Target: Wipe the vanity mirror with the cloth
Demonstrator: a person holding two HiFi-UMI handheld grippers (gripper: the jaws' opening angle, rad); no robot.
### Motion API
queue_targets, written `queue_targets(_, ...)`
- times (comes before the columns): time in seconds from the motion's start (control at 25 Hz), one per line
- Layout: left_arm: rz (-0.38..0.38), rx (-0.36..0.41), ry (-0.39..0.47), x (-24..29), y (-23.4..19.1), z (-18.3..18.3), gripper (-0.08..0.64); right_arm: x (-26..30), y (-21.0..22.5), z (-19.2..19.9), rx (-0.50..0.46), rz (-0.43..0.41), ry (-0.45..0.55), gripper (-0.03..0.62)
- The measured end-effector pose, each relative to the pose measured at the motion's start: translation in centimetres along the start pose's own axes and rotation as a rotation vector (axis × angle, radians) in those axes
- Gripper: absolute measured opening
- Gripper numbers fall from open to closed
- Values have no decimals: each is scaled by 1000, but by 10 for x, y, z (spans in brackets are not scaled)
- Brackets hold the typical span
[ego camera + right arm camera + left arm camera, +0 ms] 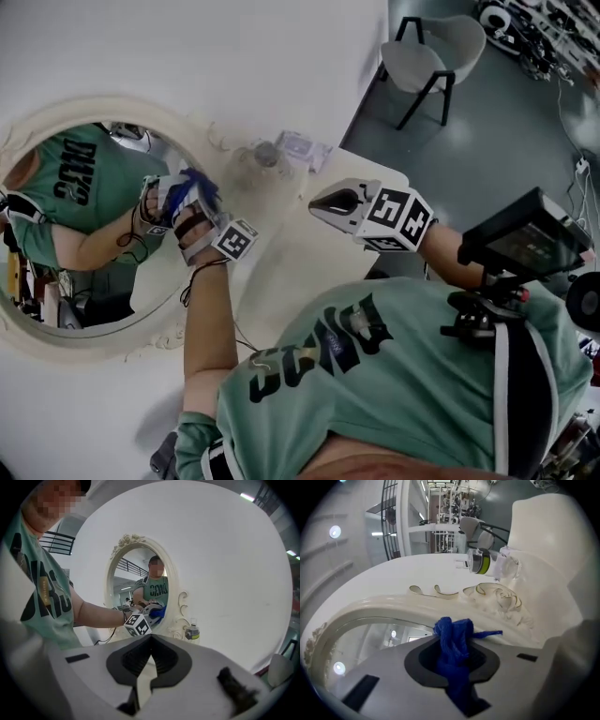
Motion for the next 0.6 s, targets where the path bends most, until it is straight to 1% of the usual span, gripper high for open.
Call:
queue_targets(0.12, 1, -17, 23, -3, -6, -1, 69, -1, 3, -1, 4, 8, -4, 5)
queue_targets(0.2, 36, -44, 23, -1, -5, -2, 69, 3, 2, -7, -3, 1, 3, 5)
queue_targets(0.24, 78, -83, 10, 0, -3, -1, 69, 6, 0, -11, -14, -10, 10, 5)
queue_targets(0.32, 189, -205, -38, -5, -1, 6, 71, 13, -5, -21, -46, -44, 24, 5)
queue_targets(0.36, 226, -263, -55, -10, -3, 10, 72, 15, -8, -23, -56, -58, 29, 5)
queue_targets(0.4, 237, -307, -55, -18, -7, 12, 72, 13, -11, -23, -57, -62, 30, 5)
queue_targets(0.44, 226, -336, -40, -26, -15, 13, 74, 10, -14, -21, -50, -56, 28, 5)
queue_targets(0.48, 198, -362, -21, -35, -29, 15, 74, 6, -16, -18, -41, -49, 24, 5)
queue_targets(0.52, 157, -393, -12, -43, -48, 22, 74, 5, -17, -18, -40, -50, 23, 5)
queue_targets(0.6, 41, -485, -31, -58, -106, 53, 74, 12, -15, -26, -65, -88, 34, 5)
Point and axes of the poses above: the fingertips, and each gripper's own axes: x forward along the fingers, y to its right, z out of its underside, the point moved 1 cm from there along -x, backward along the fingers, and after that the axes turned 9 degrees about -x, right-handed, at the moved point
